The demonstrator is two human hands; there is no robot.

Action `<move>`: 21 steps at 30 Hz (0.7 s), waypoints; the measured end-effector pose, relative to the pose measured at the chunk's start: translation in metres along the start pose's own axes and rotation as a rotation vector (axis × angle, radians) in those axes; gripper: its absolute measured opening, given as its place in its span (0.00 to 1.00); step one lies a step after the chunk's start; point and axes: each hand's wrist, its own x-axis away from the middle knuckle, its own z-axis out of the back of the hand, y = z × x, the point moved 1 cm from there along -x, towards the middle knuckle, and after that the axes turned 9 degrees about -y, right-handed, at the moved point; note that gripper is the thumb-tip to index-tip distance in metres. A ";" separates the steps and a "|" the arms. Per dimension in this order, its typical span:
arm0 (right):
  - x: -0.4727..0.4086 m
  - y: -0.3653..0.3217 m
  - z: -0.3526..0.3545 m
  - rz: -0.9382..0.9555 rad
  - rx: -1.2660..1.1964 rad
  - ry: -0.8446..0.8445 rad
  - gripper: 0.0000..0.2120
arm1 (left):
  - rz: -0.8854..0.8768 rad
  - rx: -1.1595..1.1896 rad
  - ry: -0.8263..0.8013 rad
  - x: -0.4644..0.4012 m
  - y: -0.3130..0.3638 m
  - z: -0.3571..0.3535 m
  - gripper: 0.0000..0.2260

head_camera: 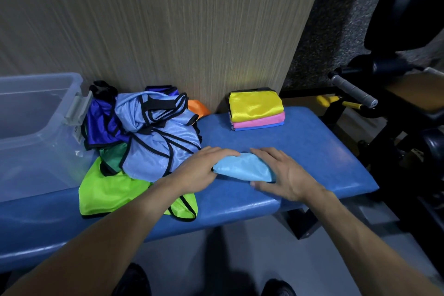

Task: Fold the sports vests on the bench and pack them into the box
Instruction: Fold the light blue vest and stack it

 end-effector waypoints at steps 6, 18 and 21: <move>-0.010 0.004 0.004 -0.008 0.010 0.099 0.31 | 0.022 0.016 0.030 -0.008 0.003 0.008 0.36; -0.092 0.029 0.128 0.059 0.149 0.396 0.40 | -0.158 -0.343 0.401 -0.103 0.009 0.116 0.42; -0.124 0.049 0.145 0.036 0.213 0.368 0.39 | -0.110 -0.402 0.440 -0.133 -0.002 0.128 0.40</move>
